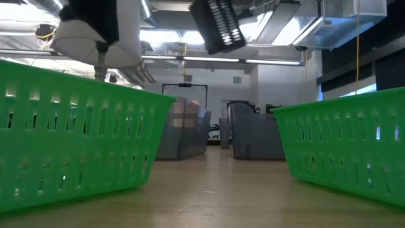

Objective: Stack baskets by color
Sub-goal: Stack the top black bin on the bottom black bin

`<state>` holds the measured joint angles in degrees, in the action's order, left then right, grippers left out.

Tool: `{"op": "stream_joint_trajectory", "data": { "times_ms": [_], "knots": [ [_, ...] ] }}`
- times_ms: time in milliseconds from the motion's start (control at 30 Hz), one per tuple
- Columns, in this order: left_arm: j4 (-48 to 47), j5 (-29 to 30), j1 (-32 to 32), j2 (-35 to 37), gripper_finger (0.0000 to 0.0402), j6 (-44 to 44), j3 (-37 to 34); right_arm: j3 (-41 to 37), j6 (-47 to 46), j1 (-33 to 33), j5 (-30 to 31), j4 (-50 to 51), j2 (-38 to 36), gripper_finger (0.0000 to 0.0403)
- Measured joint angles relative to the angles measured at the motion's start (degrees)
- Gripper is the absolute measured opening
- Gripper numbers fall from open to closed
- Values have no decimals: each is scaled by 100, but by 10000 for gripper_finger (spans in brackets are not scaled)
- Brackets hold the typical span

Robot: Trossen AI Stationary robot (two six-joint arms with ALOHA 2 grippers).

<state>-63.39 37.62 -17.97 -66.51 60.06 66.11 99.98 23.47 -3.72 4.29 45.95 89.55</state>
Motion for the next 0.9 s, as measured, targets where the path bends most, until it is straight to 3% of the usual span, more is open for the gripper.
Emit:
{"op": "stream_joint_trajectory", "data": {
  "times_ms": [500,900],
  "knots": [
    [-268,197,-1465,1526,82,255,390,0,236,284,-1788,-2606,1323,6],
    [-399,685,-1786,2025,82,228,397,0,560,283,-1967,-3889,2748,5]
  ]
}}
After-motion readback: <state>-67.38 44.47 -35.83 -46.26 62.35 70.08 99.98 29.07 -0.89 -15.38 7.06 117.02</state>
